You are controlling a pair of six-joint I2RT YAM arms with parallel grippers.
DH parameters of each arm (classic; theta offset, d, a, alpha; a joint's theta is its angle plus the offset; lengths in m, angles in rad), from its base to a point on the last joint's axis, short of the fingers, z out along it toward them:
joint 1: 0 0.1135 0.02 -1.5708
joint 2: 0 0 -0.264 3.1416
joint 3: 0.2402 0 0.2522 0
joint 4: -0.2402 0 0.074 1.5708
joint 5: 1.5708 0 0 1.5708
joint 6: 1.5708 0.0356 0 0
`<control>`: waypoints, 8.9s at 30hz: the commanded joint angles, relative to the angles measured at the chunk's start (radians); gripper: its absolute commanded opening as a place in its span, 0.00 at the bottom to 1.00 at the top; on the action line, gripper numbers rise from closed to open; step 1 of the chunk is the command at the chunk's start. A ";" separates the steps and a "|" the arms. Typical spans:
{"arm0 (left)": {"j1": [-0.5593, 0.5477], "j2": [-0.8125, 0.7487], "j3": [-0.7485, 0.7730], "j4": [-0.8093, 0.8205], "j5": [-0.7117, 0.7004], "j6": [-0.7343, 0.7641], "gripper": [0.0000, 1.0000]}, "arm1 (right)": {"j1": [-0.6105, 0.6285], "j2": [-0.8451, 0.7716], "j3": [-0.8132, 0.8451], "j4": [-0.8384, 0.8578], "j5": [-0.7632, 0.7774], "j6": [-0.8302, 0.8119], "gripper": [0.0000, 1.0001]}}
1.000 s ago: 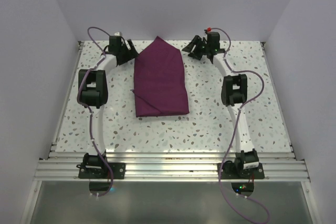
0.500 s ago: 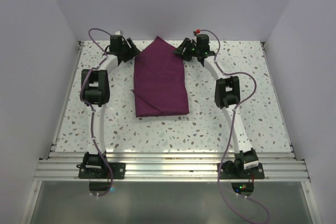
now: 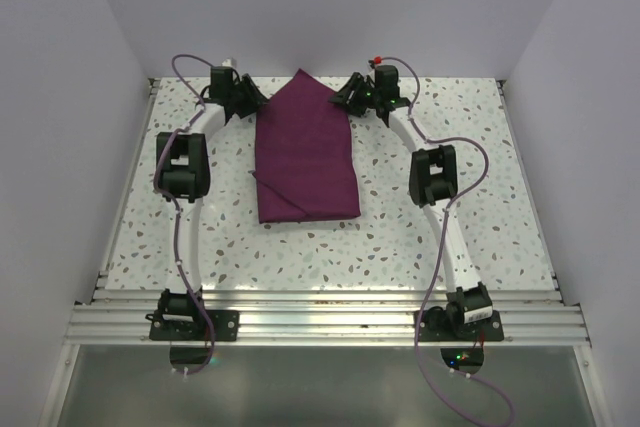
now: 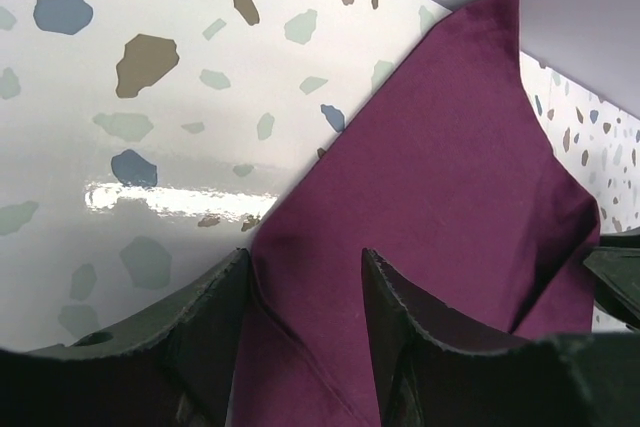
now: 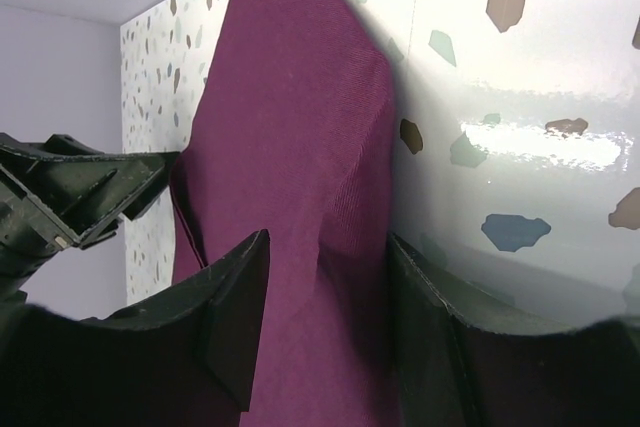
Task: Prepare the surgical pack
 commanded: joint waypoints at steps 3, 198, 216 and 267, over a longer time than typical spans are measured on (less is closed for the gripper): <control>0.005 0.038 0.017 -0.170 -0.023 0.063 0.49 | -0.003 0.035 -0.010 -0.033 0.029 0.020 0.49; 0.106 -0.916 -0.900 -0.499 0.095 0.297 0.45 | 0.566 -0.966 -1.181 -0.739 -0.394 -0.543 0.37; 0.059 -0.828 -0.979 -0.453 0.205 0.322 0.40 | 0.106 -1.242 -1.279 -0.741 0.371 -0.319 0.26; -0.415 -1.248 -0.940 -0.425 -0.267 0.420 0.66 | -0.097 -0.799 -0.825 -0.626 -0.066 -0.207 0.64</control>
